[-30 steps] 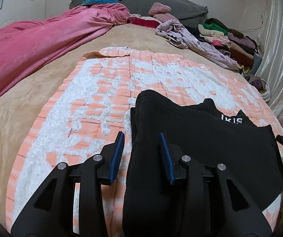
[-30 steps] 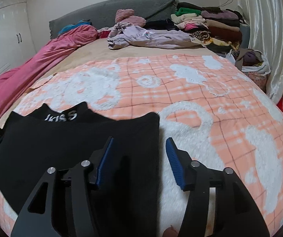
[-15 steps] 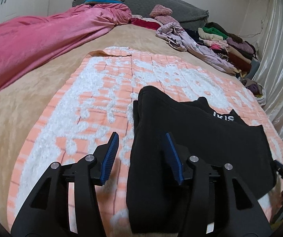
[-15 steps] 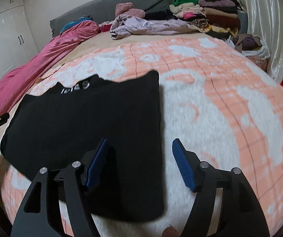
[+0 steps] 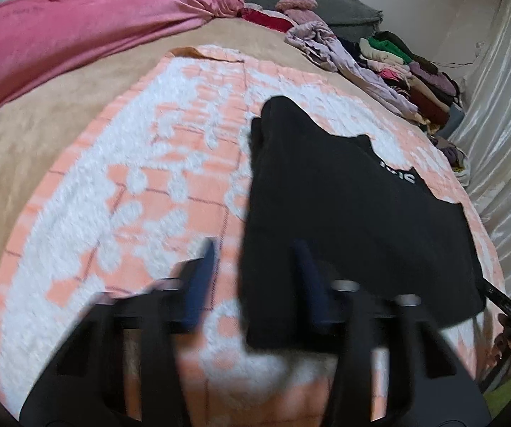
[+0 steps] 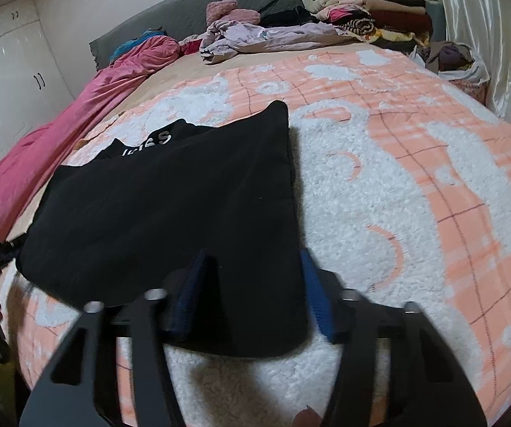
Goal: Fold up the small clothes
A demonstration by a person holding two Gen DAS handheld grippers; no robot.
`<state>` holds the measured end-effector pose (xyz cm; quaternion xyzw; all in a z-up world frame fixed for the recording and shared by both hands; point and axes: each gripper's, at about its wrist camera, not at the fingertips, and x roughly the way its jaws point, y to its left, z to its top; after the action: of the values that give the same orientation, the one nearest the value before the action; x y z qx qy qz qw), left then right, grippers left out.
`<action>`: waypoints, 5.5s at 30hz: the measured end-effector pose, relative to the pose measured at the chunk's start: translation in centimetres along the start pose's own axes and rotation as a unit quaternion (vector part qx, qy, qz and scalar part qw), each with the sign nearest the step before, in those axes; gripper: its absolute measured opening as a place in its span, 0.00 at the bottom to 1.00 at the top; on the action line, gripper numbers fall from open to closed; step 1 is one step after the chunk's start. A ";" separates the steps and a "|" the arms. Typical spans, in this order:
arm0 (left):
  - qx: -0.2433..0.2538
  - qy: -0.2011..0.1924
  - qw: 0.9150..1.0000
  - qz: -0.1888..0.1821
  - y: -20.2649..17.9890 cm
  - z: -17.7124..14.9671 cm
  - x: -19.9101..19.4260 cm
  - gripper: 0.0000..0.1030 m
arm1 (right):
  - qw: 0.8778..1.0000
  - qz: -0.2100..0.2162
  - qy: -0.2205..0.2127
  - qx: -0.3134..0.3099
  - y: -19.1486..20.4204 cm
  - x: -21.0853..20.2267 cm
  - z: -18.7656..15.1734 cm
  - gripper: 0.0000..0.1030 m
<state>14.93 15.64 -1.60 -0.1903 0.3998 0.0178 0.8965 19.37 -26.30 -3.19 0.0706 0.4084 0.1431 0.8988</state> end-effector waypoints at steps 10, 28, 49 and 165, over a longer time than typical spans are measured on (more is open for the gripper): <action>0.015 0.004 1.000 0.001 0.3 -2.0 -1.7 0.04 | 1.000 0.006 -0.002 0.004 -0.1 -0.6 -0.5 0.17; 0.031 -0.015 0.999 0.039 -0.1 -2.2 -2.0 0.20 | 1.000 -0.024 -0.015 0.008 -0.1 -1.7 -1.1 0.46; 0.018 -0.062 0.997 0.051 0.7 -2.6 -4.9 0.79 | 0.995 0.005 -0.082 -0.063 6.7 -6.0 -0.6 0.77; 0.109 0.105 0.986 -0.076 -29.0 5.7 6.7 0.11 | 0.970 0.083 -0.204 -0.102 7.2 -6.3 -3.6 0.07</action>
<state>28.89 -10.01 6.48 -0.1225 0.4760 -0.1141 0.8634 11.30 -21.37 0.69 0.0397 0.1923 0.2405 0.9506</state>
